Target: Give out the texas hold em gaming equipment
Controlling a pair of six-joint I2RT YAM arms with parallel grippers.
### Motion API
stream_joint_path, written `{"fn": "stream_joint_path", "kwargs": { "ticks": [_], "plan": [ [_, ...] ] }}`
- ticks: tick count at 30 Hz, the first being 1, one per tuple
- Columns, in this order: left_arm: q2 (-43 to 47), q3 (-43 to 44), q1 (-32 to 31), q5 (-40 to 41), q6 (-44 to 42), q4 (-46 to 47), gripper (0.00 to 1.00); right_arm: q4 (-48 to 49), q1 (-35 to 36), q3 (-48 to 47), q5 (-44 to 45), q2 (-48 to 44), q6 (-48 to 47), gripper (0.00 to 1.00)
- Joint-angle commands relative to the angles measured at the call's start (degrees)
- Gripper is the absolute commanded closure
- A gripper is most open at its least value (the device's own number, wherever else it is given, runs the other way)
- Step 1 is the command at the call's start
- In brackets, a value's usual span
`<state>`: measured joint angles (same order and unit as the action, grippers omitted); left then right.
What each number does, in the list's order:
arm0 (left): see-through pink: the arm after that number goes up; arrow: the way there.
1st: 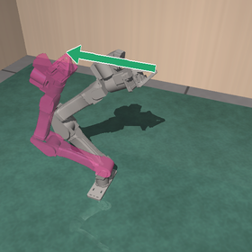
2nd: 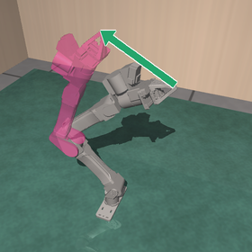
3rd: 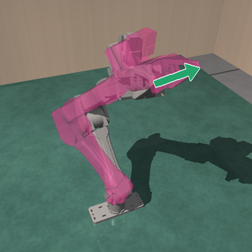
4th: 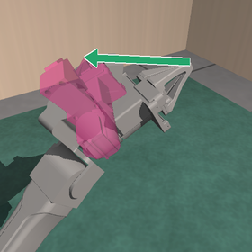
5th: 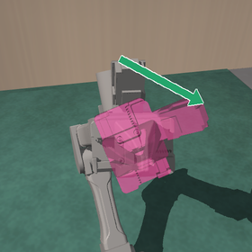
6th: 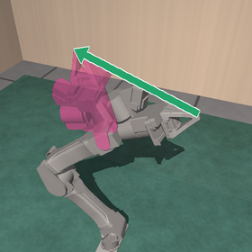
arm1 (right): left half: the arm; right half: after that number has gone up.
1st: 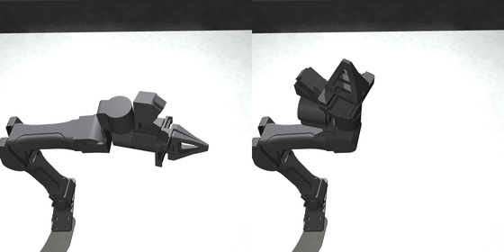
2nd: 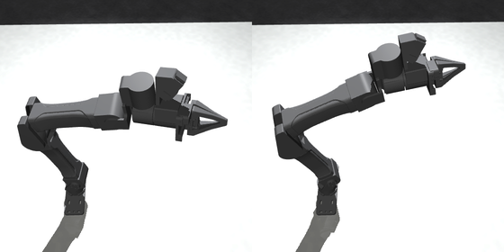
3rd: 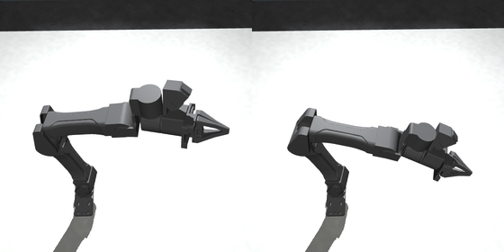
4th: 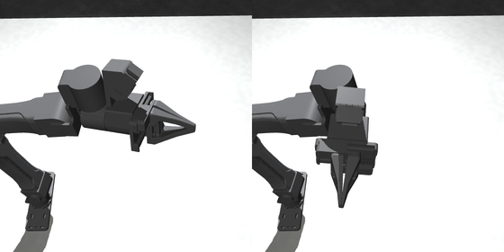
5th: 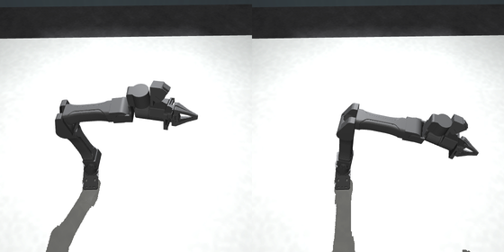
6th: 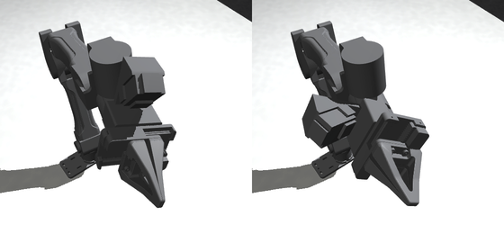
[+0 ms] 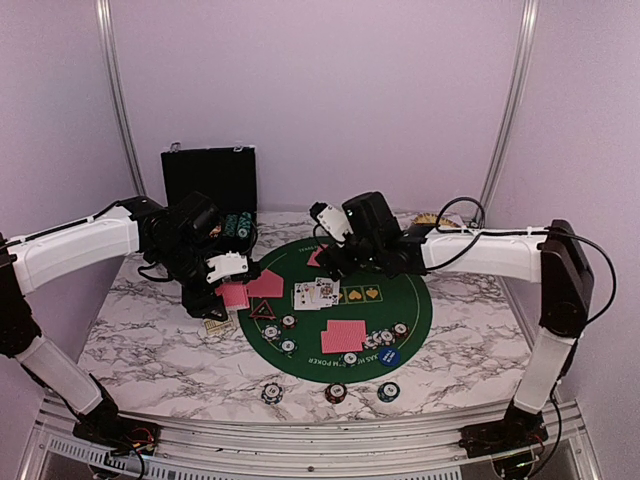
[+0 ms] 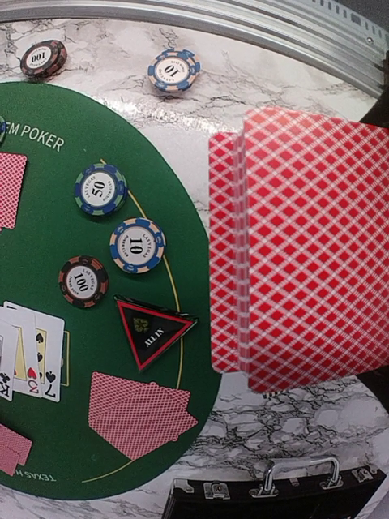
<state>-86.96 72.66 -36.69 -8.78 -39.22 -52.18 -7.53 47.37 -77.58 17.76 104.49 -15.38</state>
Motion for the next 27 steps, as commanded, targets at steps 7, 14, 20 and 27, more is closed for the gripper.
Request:
{"fn": "stream_joint_path", "kwargs": {
  "ticks": [7,14,20,27],
  "plan": [
    [1.5,1.1,0.4,-1.2,-0.1,-0.7,0.99,-2.0,-9.0,-3.4,-33.6,-5.8,28.7,0.01],
    [1.5,1.6,0.4,-1.6,0.2,-0.6,0.99,12.8,-8.7,5.5,-49.8,-2.8,50.7,0.04],
    [1.4,1.6,0.4,-1.4,0.2,-0.6,0.99,23.2,-4.8,7.4,-55.2,2.0,61.6,0.04],
    [1.3,1.9,0.4,-1.6,0.4,-0.6,0.99,31.6,0.3,3.6,-60.2,9.9,69.9,0.04]
  ]
}}
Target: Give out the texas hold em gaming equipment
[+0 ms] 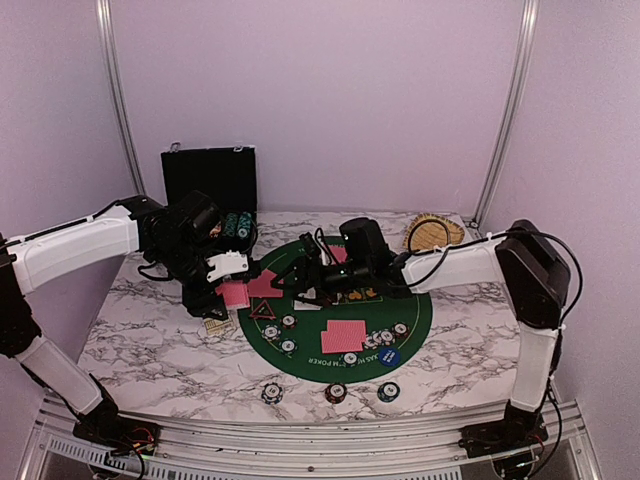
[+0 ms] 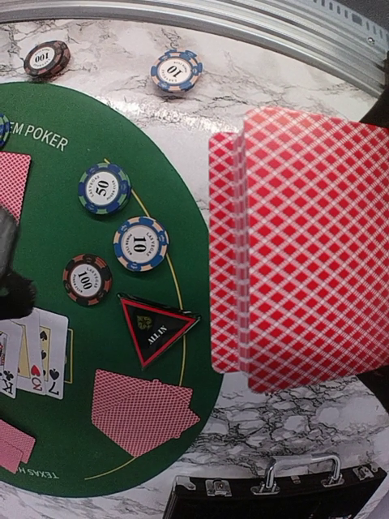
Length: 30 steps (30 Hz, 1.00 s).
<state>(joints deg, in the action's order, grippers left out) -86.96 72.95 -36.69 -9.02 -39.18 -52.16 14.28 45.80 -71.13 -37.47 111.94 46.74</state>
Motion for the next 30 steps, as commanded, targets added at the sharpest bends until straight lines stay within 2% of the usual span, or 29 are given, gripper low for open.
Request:
{"fn": "stream_joint_path", "kwargs": {
  "ticks": [1,14,30],
  "plan": [
    [1.3,1.6,0.4,-1.3,0.3,-0.7,0.99,11.1,2.3,-3.0,-5.3,3.2,8.8,0.04],
    [1.0,1.9,0.3,-1.3,0.4,-0.7,0.99,20.8,4.7,-7.3,-8.7,10.4,17.8,0.03],
    [1.0,2.0,0.3,-1.3,0.4,-0.7,0.99,24.7,7.7,-17.8,-10.1,19.8,24.4,0.02]
  ]
}}
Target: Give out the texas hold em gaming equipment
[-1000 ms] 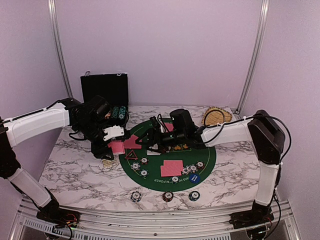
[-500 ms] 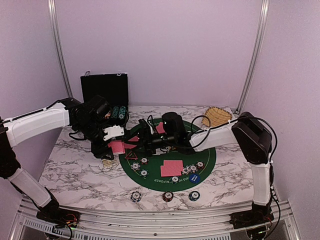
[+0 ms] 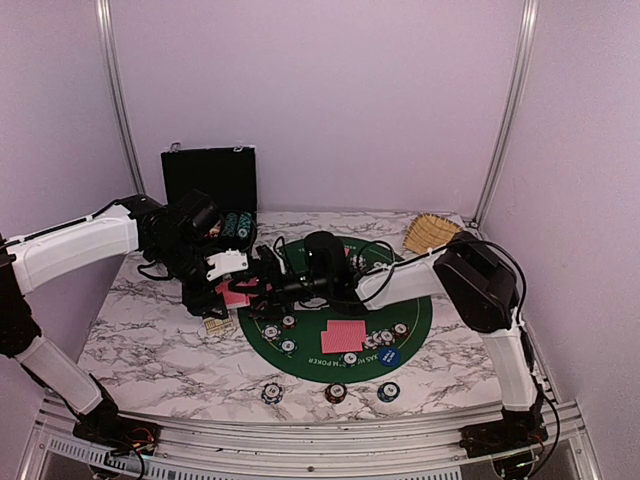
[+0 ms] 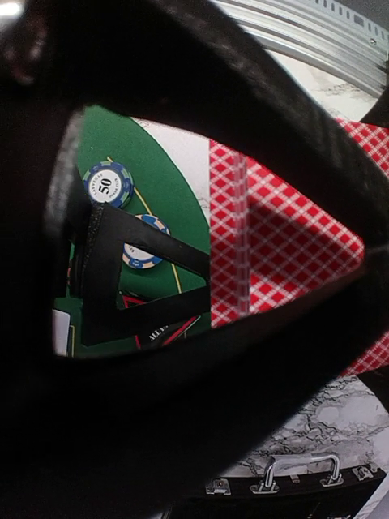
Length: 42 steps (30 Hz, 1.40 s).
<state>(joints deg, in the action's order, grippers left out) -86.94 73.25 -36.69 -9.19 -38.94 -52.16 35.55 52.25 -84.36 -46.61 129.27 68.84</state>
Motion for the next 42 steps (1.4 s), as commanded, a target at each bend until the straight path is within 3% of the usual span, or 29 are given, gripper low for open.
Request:
{"fn": "stream_joint_path", "kwargs": {
  "ticks": [1,14,30,42],
  "plan": [
    [1.0,1.8,0.3,-1.1,0.2,-0.7,0.99,3.3,1.3,-5.4,-0.9,3.2,2.7,0.02],
    [1.3,1.8,0.3,-1.0,0.2,-0.7,0.99,-2.4,1.0,-8.5,-0.5,5.6,2.5,0.06],
    [1.3,1.8,0.3,-0.9,0.2,-0.7,0.99,-2.2,-2.5,3.1,0.3,-3.0,0.4,0.32],
    [1.3,1.3,0.3,-0.7,0.2,-0.6,0.99,-1.7,-3.2,6.2,-0.6,-8.3,-0.3,0.62]
  ]
}}
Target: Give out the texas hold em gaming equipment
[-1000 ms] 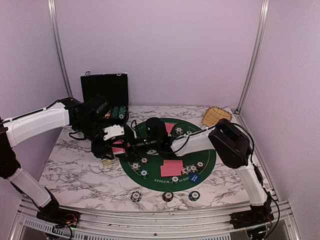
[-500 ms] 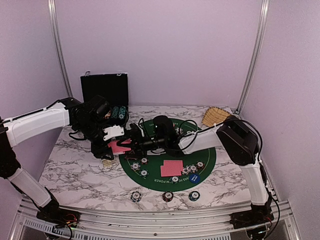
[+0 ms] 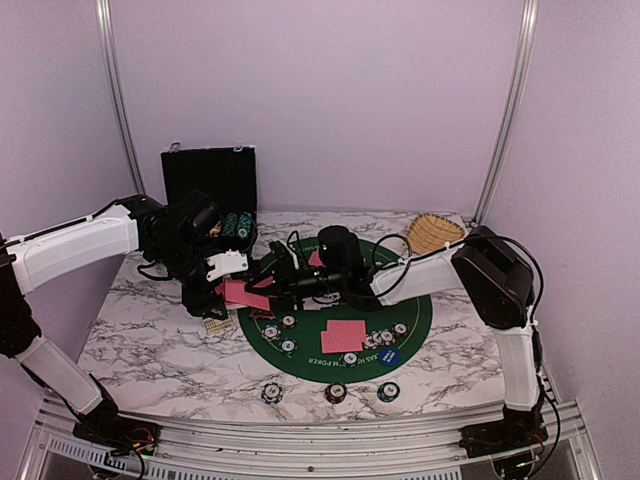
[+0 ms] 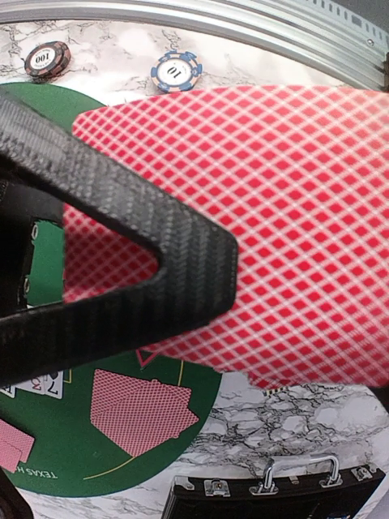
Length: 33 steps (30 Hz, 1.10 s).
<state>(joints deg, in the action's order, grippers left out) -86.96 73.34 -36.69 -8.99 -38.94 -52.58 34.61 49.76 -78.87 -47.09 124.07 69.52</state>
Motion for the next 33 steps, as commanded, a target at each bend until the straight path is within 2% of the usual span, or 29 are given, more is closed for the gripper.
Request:
{"fn": "stream_joint_path", "kwargs": {
  "ticks": [1,10,15,21,33],
  "plan": [
    [1.2,1.2,0.3,-1.0,0.2,-0.2,0.99,-0.8,-0.8,0.9,-0.2,-3.4,-1.0,0.63],
    [1.1,1.3,0.3,-0.8,0.3,-0.2,0.99,-0.5,-1.1,1.8,-1.1,-5.3,0.3,0.82],
    [1.1,1.1,0.3,-0.9,0.2,-0.2,0.99,-4.3,-1.3,2.6,-0.4,-6.8,-1.2,0.99],
    [1.0,1.0,0.3,-0.8,0.2,-0.2,1.0,-9.0,-2.1,3.6,0.0,-8.5,-3.4,1.0],
    [0.9,1.1,0.3,-0.5,0.2,-0.3,1.0,-6.8,-7.3,8.7,-0.8,-12.9,-2.6,1.0]
  ]
}}
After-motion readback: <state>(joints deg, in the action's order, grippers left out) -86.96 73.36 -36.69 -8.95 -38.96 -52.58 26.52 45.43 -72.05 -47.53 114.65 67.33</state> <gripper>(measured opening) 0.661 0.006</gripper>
